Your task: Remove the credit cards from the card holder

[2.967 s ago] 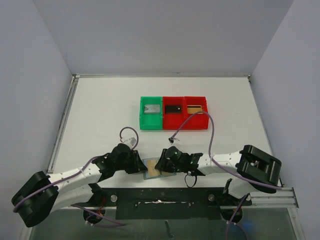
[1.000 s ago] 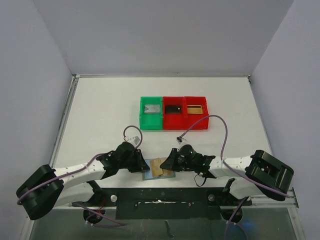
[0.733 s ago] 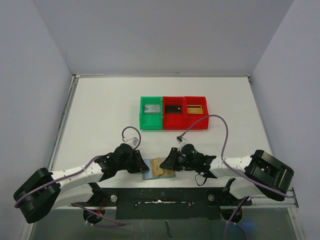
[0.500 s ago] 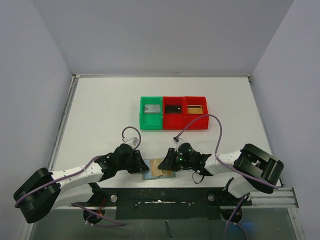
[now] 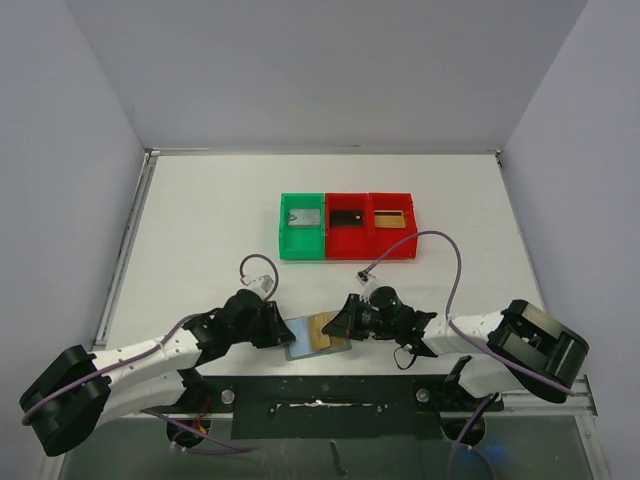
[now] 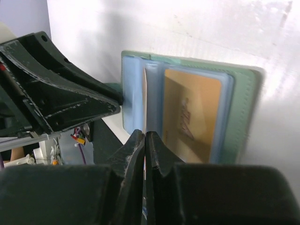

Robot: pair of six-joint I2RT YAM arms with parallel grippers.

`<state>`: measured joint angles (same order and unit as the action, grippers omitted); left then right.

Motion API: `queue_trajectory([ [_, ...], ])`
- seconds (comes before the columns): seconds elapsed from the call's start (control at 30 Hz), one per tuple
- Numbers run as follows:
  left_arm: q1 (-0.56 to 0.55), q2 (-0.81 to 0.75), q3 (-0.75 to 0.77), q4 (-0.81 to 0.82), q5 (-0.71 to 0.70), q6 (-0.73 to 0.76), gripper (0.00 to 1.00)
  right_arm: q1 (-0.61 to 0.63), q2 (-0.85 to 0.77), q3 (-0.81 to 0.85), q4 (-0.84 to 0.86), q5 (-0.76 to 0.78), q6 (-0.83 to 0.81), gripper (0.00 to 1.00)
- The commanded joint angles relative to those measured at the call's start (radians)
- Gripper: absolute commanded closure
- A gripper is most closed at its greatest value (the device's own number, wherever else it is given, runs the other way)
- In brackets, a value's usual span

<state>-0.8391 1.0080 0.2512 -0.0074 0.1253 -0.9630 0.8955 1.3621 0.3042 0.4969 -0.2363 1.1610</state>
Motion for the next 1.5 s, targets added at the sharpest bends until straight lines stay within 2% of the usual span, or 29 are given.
queue_trajectory([
  [0.0, -0.006, -0.031, 0.015, 0.021, -0.009, 0.021, 0.79, -0.027, -0.053, -0.057, 0.078, -0.058, 0.001, 0.99],
  [0.23, -0.006, -0.030, 0.109, 0.038, 0.019, 0.044, 0.71, -0.032, 0.005, -0.029, 0.081, -0.075, -0.008, 0.99],
  [0.43, -0.015, 0.020, 0.143, 0.137, 0.086, 0.043, 0.69, -0.027, 0.069, 0.011, 0.081, -0.053, 0.010, 0.99],
  [0.7, -0.026, 0.142, 0.088, 0.134, 0.017, 0.018, 0.83, -0.028, 0.060, -0.002, 0.062, -0.020, 0.027, 0.98],
  [0.77, -0.041, 0.164, 0.076, 0.140, 0.000, 0.012, 0.83, -0.028, 0.052, -0.005, 0.067, -0.026, 0.024, 0.96],
  [0.9, -0.084, 0.224, 0.094, 0.075, -0.064, 0.024, 0.84, -0.030, 0.066, -0.006, 0.131, -0.070, 0.024, 0.91],
  [1.03, -0.098, 0.262, 0.111, -0.008, -0.108, 0.031, 0.89, -0.031, 0.105, 0.007, 0.163, -0.082, 0.034, 0.80],
  [1.13, -0.098, 0.248, 0.096, -0.032, -0.124, 0.027, 0.90, -0.029, 0.123, 0.013, 0.168, -0.075, 0.034, 0.78],
  [1.2, -0.098, 0.222, 0.074, -0.012, -0.120, 0.019, 0.90, -0.029, 0.131, 0.014, 0.162, -0.068, 0.030, 0.79],
  [1.37, -0.098, 0.184, 0.050, 0.011, -0.111, 0.005, 0.90, -0.030, 0.132, 0.031, 0.125, -0.069, -0.002, 0.97],
  [1.47, -0.098, 0.173, 0.044, 0.017, -0.110, 0.002, 0.90, -0.030, 0.096, 0.019, 0.124, -0.060, -0.021, 1.00],
])
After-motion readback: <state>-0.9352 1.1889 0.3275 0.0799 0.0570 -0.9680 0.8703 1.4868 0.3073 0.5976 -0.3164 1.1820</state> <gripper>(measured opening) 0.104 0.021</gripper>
